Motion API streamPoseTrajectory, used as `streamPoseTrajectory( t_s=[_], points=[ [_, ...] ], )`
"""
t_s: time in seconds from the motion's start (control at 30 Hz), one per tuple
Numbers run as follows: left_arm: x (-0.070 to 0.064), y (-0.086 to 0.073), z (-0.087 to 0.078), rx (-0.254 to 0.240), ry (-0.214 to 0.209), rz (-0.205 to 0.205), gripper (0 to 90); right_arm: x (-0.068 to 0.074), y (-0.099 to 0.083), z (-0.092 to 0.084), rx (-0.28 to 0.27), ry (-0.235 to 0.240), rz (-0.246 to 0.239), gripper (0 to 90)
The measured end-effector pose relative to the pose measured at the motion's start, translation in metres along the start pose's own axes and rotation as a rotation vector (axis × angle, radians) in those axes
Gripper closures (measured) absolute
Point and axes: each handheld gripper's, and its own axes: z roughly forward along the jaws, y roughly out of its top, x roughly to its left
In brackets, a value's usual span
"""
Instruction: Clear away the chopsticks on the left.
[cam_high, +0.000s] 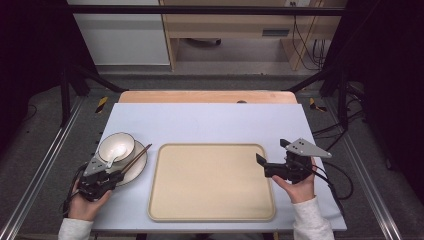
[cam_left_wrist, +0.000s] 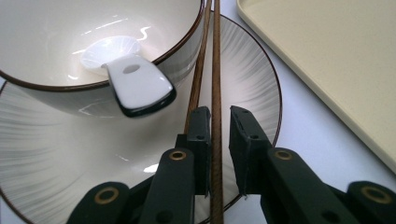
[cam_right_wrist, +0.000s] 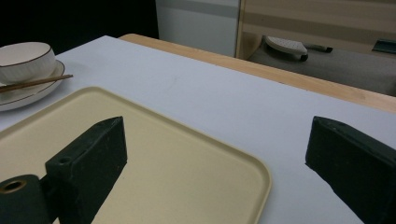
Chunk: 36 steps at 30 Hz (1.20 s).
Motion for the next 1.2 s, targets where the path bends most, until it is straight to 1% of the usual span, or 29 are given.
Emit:
streamPoseTrajectory(
  t_s=[0.03,0.07,0.17,0.2,0.33,0.37,0.57,0.73,0.77,0.8,0.83,0.93,0.97,1.0,1.03,1.1,1.13,1.17,1.2],
  points=[
    [-0.001,0.002,0.003,0.014,-0.002,-0.009,78.5,0.0,0.0,0.0,0.002,0.002,-0.001,5.7],
    [-0.001,0.002,0.003,0.014,-0.002,-0.009,79.1,0.0,0.0,0.0,0.002,0.002,-0.001,5.7],
    [-0.001,0.004,0.008,0.037,-0.001,-0.02,80.5,0.0,0.0,0.0,0.003,0.003,-0.001,5.7],
    [-0.002,0.005,0.009,0.044,-0.002,-0.03,82.2,0.0,0.0,0.0,0.003,0.003,-0.001,5.8],
    [-0.002,0.005,0.01,0.048,-0.004,-0.039,84.4,0.0,0.0,0.0,0.001,0.002,0.001,5.7],
    [-0.003,0.006,0.009,0.057,-0.005,-0.043,84.5,0.0,0.0,0.0,0.001,0.002,0.001,5.7],
    [-0.007,0.008,0.009,0.057,-0.011,-0.04,84.6,0.0,0.0,-0.001,0.002,0.003,0.004,5.7],
    [-0.011,0.012,0.004,0.037,-0.008,-0.054,84.7,-0.001,0.0,-0.002,-0.001,0.005,0.006,5.7],
    [-0.014,0.014,0.001,0.021,-0.005,-0.066,84.7,-0.001,0.001,-0.002,-0.005,0.006,0.006,5.7],
    [-0.014,0.014,0.001,0.021,-0.005,-0.066,84.7,-0.001,0.001,-0.002,-0.005,0.006,0.007,5.7],
    [-0.017,0.016,-0.001,0.004,-0.006,-0.08,84.7,-0.001,0.001,-0.003,-0.006,0.005,0.008,5.6],
    [-0.019,0.018,-0.004,-0.008,0.002,-0.084,84.7,-0.002,0.001,-0.003,-0.012,0.005,0.011,5.6],
    [-0.023,0.02,-0.006,-0.031,0.002,-0.1,84.7,-0.002,0.001,-0.004,-0.012,0.003,0.009,5.6],
    [-0.023,0.02,-0.006,-0.031,0.002,-0.1,84.7,-0.002,0.001,-0.004,-0.012,0.003,0.009,5.6],
    [-0.028,0.021,-0.008,-0.051,0.009,-0.109,84.7,-0.003,0.001,-0.004,-0.01,0.0,0.014,5.6],
    [-0.033,0.023,-0.01,-0.076,0.012,-0.121,84.7,-0.003,0.001,-0.004,-0.012,-0.002,0.013,5.6],
    [-0.033,0.023,-0.01,-0.076,0.012,-0.121,84.7,-0.003,0.001,-0.005,-0.014,-0.001,0.011,5.6],
    [-0.038,0.024,-0.011,-0.096,0.018,-0.127,84.7,-0.003,0.002,-0.005,-0.015,-0.001,0.012,5.6],
    [-0.038,0.024,-0.011,-0.096,0.018,-0.127,84.7,-0.003,0.002,-0.005,-0.015,-0.001,0.012,5.6]
  ],
)
